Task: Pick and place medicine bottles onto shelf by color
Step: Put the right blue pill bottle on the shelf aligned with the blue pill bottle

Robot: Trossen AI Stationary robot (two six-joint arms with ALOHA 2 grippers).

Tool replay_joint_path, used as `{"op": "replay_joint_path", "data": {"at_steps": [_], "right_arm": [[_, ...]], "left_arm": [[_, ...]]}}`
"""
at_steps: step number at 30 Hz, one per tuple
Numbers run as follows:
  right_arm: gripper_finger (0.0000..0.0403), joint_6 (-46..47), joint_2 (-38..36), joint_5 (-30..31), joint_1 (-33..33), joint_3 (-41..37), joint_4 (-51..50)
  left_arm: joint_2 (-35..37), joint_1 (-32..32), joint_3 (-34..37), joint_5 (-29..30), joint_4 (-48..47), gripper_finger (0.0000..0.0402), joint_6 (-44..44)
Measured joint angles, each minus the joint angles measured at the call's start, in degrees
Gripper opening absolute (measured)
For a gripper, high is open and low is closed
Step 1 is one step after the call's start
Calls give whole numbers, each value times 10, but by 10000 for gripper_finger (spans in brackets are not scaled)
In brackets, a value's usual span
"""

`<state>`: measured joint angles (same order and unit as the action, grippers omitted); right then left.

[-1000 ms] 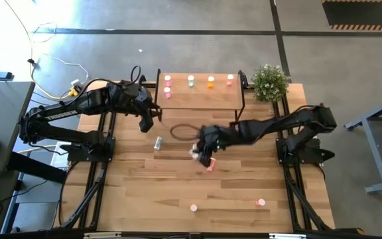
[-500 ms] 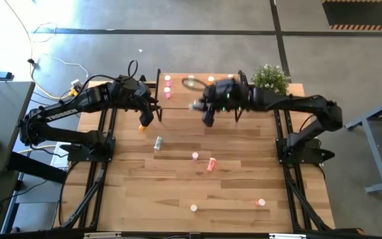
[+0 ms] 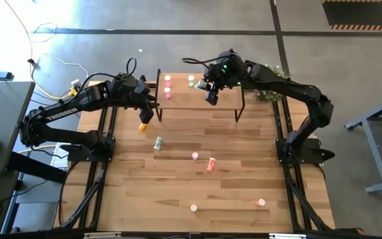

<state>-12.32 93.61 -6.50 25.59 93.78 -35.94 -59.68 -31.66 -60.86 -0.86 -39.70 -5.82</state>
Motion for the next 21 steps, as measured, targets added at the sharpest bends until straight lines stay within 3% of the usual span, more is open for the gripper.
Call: {"op": "replay_joint_path", "data": {"at_steps": [10,21], "right_arm": [[103,-87,71,-12,0,42,-25],[103,-124,124,-34,-1,42,-24]], "left_arm": [[0,-2,0,0,0,133,0],[0,-2,0,0,0,133,-2]]}}
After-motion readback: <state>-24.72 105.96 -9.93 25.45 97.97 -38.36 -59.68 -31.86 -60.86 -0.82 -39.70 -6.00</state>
